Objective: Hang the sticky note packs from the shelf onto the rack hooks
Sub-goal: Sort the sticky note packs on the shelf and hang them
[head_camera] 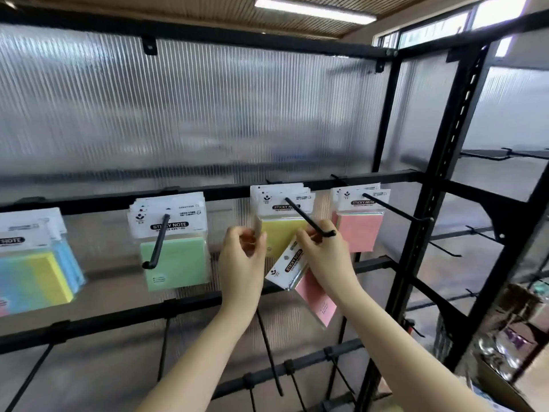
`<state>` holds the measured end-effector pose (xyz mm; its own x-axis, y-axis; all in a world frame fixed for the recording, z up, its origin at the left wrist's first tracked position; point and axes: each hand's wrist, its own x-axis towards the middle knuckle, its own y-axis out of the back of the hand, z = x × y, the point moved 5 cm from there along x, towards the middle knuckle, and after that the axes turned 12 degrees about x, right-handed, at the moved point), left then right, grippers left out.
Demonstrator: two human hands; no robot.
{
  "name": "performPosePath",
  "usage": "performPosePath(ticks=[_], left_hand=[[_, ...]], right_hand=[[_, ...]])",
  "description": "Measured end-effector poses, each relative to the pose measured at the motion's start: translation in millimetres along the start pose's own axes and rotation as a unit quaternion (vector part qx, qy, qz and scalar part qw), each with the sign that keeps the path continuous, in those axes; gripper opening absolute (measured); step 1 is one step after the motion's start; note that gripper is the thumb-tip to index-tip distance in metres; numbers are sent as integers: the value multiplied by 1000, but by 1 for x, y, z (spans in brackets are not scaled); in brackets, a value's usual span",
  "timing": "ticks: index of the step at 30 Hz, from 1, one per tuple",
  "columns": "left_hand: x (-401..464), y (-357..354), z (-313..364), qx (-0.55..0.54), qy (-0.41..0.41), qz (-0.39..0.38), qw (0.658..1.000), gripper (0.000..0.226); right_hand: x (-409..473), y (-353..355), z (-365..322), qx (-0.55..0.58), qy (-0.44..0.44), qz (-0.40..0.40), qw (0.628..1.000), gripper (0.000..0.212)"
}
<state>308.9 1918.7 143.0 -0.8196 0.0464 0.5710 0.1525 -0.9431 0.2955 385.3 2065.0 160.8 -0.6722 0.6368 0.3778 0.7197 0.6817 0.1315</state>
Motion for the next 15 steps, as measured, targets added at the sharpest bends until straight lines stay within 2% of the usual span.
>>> performPosePath(ticks=[3, 6, 9, 12, 15], left_hand=[[-10, 2, -8, -21, -1, -10, 1000, 16], [-25, 5, -5, -51, -27, -41, 997, 28], [-45, 4, 8, -108, -23, -96, 989, 43], [-65, 0, 30, -150, -31, -152, 976, 43], [-80, -11, 61, -172, -76, -257, 948, 44]], right_hand=[[-12, 3, -3, 15, 16, -28, 999, 7], [-27, 16, -8, 61, 45, -14, 997, 9], [-44, 38, -14, 121, 89, 46, 988, 8], [-61, 65, -17, 146, 138, 146, 969, 12], [-70, 91, -19, 145, 163, 224, 950, 9]])
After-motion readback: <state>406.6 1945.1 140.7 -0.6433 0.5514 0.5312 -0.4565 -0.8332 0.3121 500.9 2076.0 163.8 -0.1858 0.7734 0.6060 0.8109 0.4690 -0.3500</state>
